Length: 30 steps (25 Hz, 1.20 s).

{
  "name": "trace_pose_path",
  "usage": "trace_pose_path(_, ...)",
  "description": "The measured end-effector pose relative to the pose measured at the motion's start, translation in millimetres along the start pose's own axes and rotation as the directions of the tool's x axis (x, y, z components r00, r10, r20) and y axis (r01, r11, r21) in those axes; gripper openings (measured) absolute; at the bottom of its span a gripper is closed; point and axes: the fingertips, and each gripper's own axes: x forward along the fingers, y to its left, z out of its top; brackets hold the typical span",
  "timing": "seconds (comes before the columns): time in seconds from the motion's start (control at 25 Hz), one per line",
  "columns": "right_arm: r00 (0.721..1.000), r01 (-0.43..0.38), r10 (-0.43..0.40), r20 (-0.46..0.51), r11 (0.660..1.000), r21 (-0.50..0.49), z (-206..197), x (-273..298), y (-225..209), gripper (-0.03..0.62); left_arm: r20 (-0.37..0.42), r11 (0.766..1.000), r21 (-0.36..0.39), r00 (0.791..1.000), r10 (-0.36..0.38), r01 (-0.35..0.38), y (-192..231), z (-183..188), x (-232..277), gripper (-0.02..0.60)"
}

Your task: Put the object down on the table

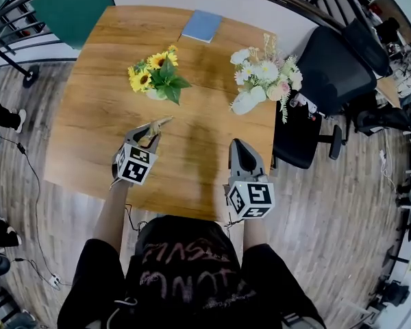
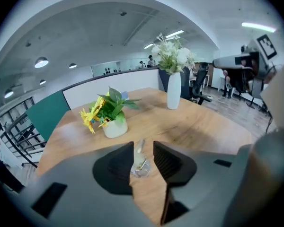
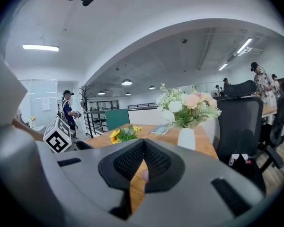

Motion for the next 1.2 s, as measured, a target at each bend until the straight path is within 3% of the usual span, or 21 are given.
trace_pose_path(0.28,1.000,-0.010,0.010,0.007,1.000,-0.017,3.2,-3.3,8.2,0.005,0.097,0.999,-0.033,0.994,0.043,-0.040,3.2,27.2,-35.6,0.087)
trace_pose_path(0.48,1.000,-0.015,0.016,0.024,1.000,-0.022,9.2,-5.8,12.9,0.005,0.184,0.993,-0.099,0.980,0.077,-0.060,7.7,42.6,-68.4,0.020)
trace_pose_path(0.68,0.999,-0.018,0.019,0.044,0.999,-0.027,18.4,-6.3,15.3,0.005,0.246,0.987,-0.140,0.962,0.117,-0.085,16.2,59.2,-93.8,0.014)
trace_pose_path(0.84,0.998,-0.017,0.020,0.051,0.999,-0.043,24.4,-10.3,18.0,0.005,0.335,0.976,-0.208,0.932,0.136,-0.067,24.6,79.7,-122.7,0.014)
trace_pose_path(1.2,0.998,-0.001,0.003,0.055,1.000,-0.029,25.2,-20.4,14.7,0.005,0.474,0.974,-0.182,0.857,0.205,-0.132,39.9,107.9,-167.2,0.014)
